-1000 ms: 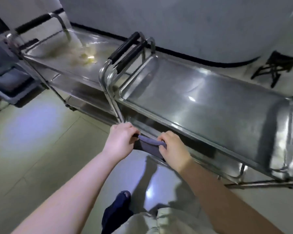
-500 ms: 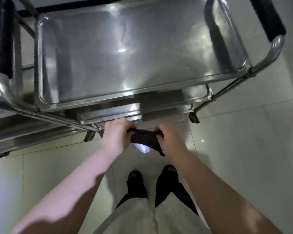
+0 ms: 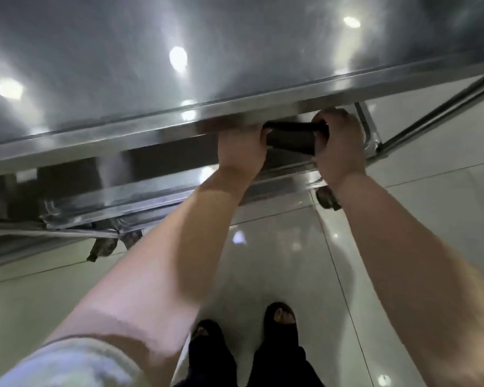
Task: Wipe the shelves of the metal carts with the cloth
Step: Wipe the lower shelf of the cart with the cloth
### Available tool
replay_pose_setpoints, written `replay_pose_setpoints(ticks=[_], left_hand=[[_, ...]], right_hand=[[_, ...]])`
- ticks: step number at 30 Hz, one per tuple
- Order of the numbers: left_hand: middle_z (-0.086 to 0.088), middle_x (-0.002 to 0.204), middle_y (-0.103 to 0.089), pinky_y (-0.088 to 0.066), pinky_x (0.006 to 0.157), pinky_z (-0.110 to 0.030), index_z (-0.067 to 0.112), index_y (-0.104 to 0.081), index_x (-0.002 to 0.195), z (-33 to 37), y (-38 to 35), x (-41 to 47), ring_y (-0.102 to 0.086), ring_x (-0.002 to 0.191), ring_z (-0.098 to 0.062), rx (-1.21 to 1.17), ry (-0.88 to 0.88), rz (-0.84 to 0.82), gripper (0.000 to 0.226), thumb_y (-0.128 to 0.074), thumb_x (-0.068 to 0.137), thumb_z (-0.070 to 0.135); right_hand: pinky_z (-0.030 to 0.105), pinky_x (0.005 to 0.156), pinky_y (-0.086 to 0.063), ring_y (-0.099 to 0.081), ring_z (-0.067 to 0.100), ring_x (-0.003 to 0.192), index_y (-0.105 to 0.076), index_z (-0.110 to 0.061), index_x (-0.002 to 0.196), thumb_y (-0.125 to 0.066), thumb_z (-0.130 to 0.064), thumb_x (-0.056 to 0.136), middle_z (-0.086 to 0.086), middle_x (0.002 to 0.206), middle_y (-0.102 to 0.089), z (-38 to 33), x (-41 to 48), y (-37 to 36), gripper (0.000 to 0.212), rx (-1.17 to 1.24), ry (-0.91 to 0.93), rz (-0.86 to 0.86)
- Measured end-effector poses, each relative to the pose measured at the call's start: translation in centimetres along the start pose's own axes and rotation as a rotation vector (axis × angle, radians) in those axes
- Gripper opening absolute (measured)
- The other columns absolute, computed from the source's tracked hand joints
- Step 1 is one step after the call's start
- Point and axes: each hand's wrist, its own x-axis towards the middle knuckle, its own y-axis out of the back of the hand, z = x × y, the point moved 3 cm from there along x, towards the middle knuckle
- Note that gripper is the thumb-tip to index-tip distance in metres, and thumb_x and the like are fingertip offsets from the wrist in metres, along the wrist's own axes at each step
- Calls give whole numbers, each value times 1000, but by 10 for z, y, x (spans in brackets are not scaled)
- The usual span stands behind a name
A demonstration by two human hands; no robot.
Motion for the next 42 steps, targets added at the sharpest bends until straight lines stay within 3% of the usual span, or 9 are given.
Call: replay_pose_setpoints(ticks=[5, 8, 12, 16, 21, 30, 36, 39, 42], left_hand=[[4, 131, -59, -26, 112, -33, 28, -64, 124, -18, -96, 30, -50, 124, -19, 43, -201, -110, 33, -49, 94, 22], [-1, 120, -65, -37, 104, -39, 26, -70, 114, -30, -115, 32, -54, 117, -26, -17, -344, -37, 41, -49, 79, 31], [-15, 128, -59, -41, 98, -42, 17, -61, 125, -68, -113, 75, -52, 119, -36, -97, -134, 151, 38, -49, 90, 21], [-1, 164, -8, -4, 115, -60, 26, -20, 155, -98, -135, 101, -1, 150, -31, 232, -100, -80, 52, -25, 105, 41], [10, 164, -7, -4, 115, -62, 44, -13, 152, -105, -147, 103, -5, 150, -25, 247, -109, -137, 54, -17, 100, 57], [11, 164, -6, -2, 115, -61, 48, -9, 151, -105, -152, 107, -4, 150, -25, 242, -108, -99, 52, -17, 100, 57], [12, 164, -3, -3, 117, -59, 47, -7, 153, -108, -152, 108, -2, 150, -21, 258, -112, -86, 51, -20, 103, 41], [12, 164, -5, -3, 117, -58, 48, -9, 152, -110, -154, 108, -3, 150, -22, 229, -108, -82, 50, -17, 102, 47], [12, 164, -6, -4, 116, -59, 50, -10, 151, -110, -155, 110, -5, 150, -24, 223, -105, -73, 49, -15, 102, 51]], right_hand=[[45, 81, -45, -56, 40, 93, -70, -6, 100, -59, 0, 81, 17, 100, -64, 51, -15, -79, 23, -45, 178, -84], [39, 79, -38, -54, 35, 92, -70, -9, 95, -61, -16, 82, 11, 96, -64, 72, -23, -113, 17, -80, 258, -108], [37, 101, -41, -57, 27, 115, -72, -17, 113, -61, -32, 86, 6, 118, -67, 78, 21, -118, 33, 204, 273, -199], [45, 121, -4, -3, 22, 151, -27, -46, 150, -46, -48, 98, -13, 163, -9, 62, 50, -142, 55, -127, 372, -341], [49, 119, 11, 9, 29, 150, -4, -65, 143, -27, -71, 92, -26, 160, 4, 78, 60, -171, 56, -201, 297, -449], [57, 117, 5, 9, 39, 148, 3, -55, 148, -15, -71, 93, -14, 163, 10, 169, 95, -140, 60, -379, -251, -327], [67, 107, 15, 12, 54, 142, 10, -62, 142, -10, -78, 83, 1, 163, 16, 31, 42, -201, 64, -324, 12, -350], [58, 115, 9, 10, 44, 147, 1, -69, 139, -18, -81, 84, -13, 163, 10, 67, 58, -183, 60, -265, 23, -371], [55, 118, 3, 10, 40, 148, -2, -64, 144, -20, -77, 88, -15, 163, 10, 145, 93, -145, 60, -303, -226, -377]])
